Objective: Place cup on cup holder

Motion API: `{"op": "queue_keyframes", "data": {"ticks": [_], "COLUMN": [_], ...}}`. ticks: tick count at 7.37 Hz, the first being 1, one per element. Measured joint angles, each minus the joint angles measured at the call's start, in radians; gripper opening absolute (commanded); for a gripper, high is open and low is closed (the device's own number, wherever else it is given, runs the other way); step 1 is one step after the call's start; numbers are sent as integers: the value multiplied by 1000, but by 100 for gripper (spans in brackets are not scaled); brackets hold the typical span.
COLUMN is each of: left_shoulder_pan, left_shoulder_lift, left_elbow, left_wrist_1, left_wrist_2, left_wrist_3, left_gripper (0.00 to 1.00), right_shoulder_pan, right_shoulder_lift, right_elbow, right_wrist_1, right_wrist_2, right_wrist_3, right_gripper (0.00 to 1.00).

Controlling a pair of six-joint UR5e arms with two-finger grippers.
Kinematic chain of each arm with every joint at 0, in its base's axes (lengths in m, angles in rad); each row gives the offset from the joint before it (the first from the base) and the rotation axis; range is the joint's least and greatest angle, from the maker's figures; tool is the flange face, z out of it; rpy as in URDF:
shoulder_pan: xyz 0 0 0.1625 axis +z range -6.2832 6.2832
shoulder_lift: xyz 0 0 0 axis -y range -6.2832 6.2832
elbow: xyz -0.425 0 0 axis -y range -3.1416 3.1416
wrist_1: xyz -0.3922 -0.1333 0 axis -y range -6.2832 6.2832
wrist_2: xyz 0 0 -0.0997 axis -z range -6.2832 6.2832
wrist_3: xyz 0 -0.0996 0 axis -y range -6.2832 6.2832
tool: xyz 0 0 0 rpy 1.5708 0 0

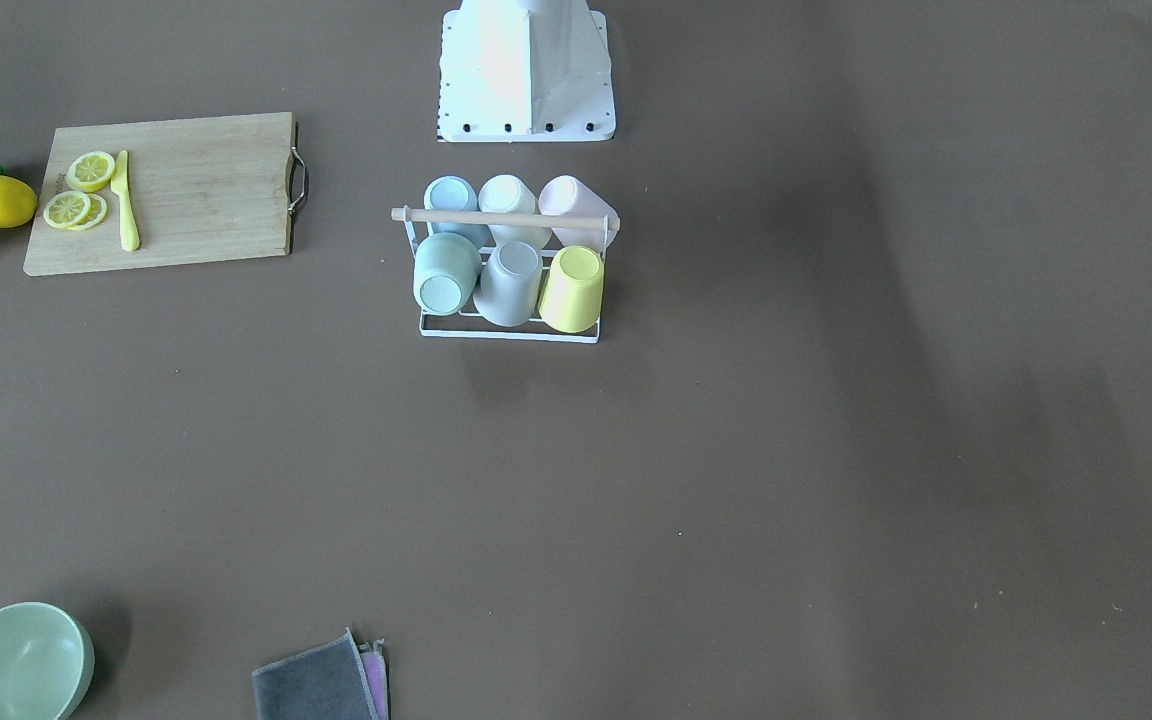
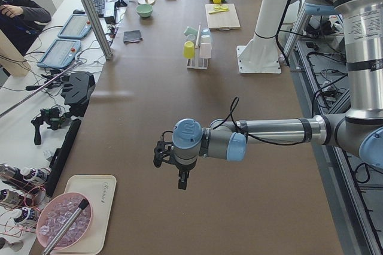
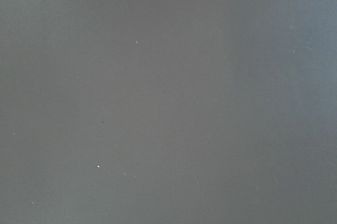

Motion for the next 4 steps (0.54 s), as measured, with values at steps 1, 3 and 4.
{"op": "queue_keyframes", "data": {"ticks": [1, 3, 4], "left_shoulder_pan": [0, 0, 0], "left_shoulder_lift": [1, 1, 1], "left_elbow": [0, 0, 0], "left_wrist_1": [0, 0, 0], "left_wrist_2": [-1, -2, -2], "left_wrist_3": [-1, -2, -3], "left_gripper": [99, 99, 99], "right_shoulder_pan": [3, 4, 5], "right_shoulder_lift": [-1, -3, -4], "right_elbow": [-1, -4, -5], "right_wrist_1": [0, 0, 0], "right_wrist_2": [-1, -2, -2], "right_wrist_3": [0, 1, 1], "right_gripper": [100, 100, 100]}}
